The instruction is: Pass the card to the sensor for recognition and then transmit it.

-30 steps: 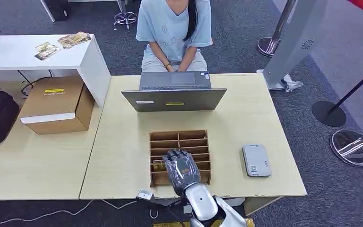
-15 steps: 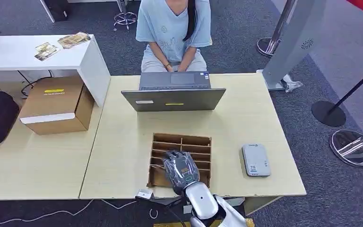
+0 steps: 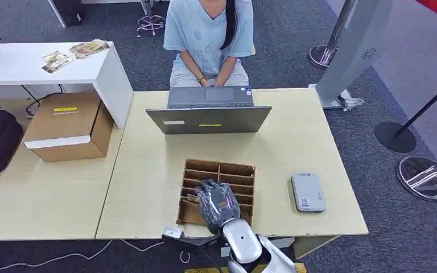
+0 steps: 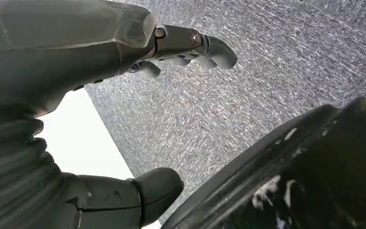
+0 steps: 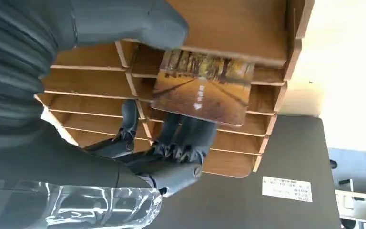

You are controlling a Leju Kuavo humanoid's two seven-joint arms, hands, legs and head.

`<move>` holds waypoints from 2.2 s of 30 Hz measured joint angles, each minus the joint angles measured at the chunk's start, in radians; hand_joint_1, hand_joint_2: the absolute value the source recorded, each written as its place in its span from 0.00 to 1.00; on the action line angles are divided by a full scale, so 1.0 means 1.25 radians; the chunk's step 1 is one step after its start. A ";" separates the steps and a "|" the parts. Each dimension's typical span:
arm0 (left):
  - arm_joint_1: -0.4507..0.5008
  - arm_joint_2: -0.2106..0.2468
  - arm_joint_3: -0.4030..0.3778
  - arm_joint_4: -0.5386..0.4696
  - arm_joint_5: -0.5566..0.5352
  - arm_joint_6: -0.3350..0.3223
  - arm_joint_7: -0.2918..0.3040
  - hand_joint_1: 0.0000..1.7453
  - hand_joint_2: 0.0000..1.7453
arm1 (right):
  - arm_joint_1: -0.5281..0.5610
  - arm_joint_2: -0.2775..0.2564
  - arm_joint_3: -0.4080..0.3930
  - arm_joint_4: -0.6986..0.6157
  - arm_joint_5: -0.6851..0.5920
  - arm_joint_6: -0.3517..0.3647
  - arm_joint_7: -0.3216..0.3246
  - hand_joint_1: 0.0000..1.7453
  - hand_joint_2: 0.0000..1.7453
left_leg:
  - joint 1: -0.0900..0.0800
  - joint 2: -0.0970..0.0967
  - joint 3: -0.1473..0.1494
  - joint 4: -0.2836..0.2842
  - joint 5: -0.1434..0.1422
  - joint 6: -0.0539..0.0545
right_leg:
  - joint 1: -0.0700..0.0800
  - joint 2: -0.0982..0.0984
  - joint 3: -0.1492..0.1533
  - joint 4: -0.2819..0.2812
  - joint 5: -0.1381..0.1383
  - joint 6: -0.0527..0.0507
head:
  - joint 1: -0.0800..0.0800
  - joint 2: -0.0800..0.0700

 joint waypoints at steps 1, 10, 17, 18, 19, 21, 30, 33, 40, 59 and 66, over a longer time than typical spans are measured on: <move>0.000 0.000 0.000 0.000 0.000 0.000 0.000 0.00 1.00 | 0.000 0.000 0.000 0.000 -0.001 0.000 0.000 0.09 1.00 | 0.000 0.000 0.000 0.000 0.000 0.000 | 0.000 0.000 0.000 0.000 0.000 0.000 | 0.000 0.000; 0.000 0.001 0.000 0.000 -0.003 0.000 -0.002 0.00 1.00 | 0.000 0.001 0.000 0.004 -0.003 0.000 0.000 0.32 1.00 | 0.000 0.000 0.000 0.000 0.000 0.000 | 0.000 0.000 0.000 0.000 0.000 0.000 | 0.000 0.000; 0.000 0.001 0.000 0.000 -0.006 0.000 -0.004 0.00 1.00 | 0.000 0.001 0.000 0.004 -0.005 0.000 0.000 0.27 1.00 | 0.000 0.000 0.000 0.000 0.000 0.000 | 0.000 0.000 0.000 0.000 0.000 0.000 | 0.000 0.000; 0.000 0.001 0.000 0.000 -0.006 0.000 -0.004 0.00 1.00 | 0.000 0.001 0.000 0.004 -0.006 0.000 0.000 0.26 1.00 | 0.000 0.000 0.000 0.000 0.000 0.000 | 0.000 0.000 0.000 0.000 0.000 0.000 | 0.000 0.000; 0.000 0.001 0.000 0.000 -0.007 0.000 -0.004 0.00 1.00 | 0.000 0.001 0.000 0.004 -0.006 0.000 0.000 0.26 1.00 | 0.000 0.000 0.000 0.000 0.000 0.000 | 0.000 0.000 0.000 0.000 0.000 0.000 | 0.000 0.000; 0.000 0.000 0.000 0.000 -0.009 0.000 -0.004 0.00 1.00 | 0.000 0.001 0.000 0.004 -0.007 -0.001 -0.001 0.24 1.00 | 0.000 0.000 0.000 0.000 0.000 0.000 | 0.000 0.000 0.000 0.000 0.000 0.000 | 0.000 0.000; 0.000 0.000 0.000 0.000 -0.012 0.000 -0.004 0.00 1.00 | 0.002 0.001 0.000 0.003 -0.011 -0.005 -0.001 0.14 1.00 | 0.000 0.000 0.000 0.000 0.000 0.000 | 0.000 0.000 0.000 0.000 0.000 0.000 | 0.000 0.000; 0.000 0.000 0.000 0.000 -0.012 0.000 -0.004 0.00 1.00 | 0.005 0.001 0.000 -0.002 -0.011 -0.006 -0.002 0.13 1.00 | 0.000 0.000 0.000 0.000 0.000 0.000 | 0.000 0.000 0.000 0.000 0.000 0.000 | 0.000 0.000; 0.000 0.000 0.000 0.000 -0.013 0.000 -0.004 0.00 1.00 | 0.010 0.001 0.000 -0.015 -0.011 -0.008 -0.003 0.15 1.00 | 0.000 0.000 0.000 0.000 0.000 0.000 | 0.000 0.000 0.000 0.000 0.000 0.000 | 0.000 0.000; 0.000 0.000 0.006 0.000 -0.017 0.000 -0.009 0.00 1.00 | 0.015 0.001 0.000 -0.025 -0.011 -0.010 -0.014 0.17 1.00 | 0.000 0.000 0.000 0.000 0.000 0.000 | 0.000 0.000 0.000 0.000 0.000 0.000 | 0.000 0.000; 0.000 0.000 0.006 0.000 -0.021 0.000 -0.013 0.00 1.00 | 0.014 0.001 0.000 -0.025 -0.011 -0.011 -0.015 0.21 1.00 | 0.000 0.000 0.000 0.000 0.000 0.000 | 0.000 0.000 0.000 0.000 0.000 0.000 | 0.000 0.000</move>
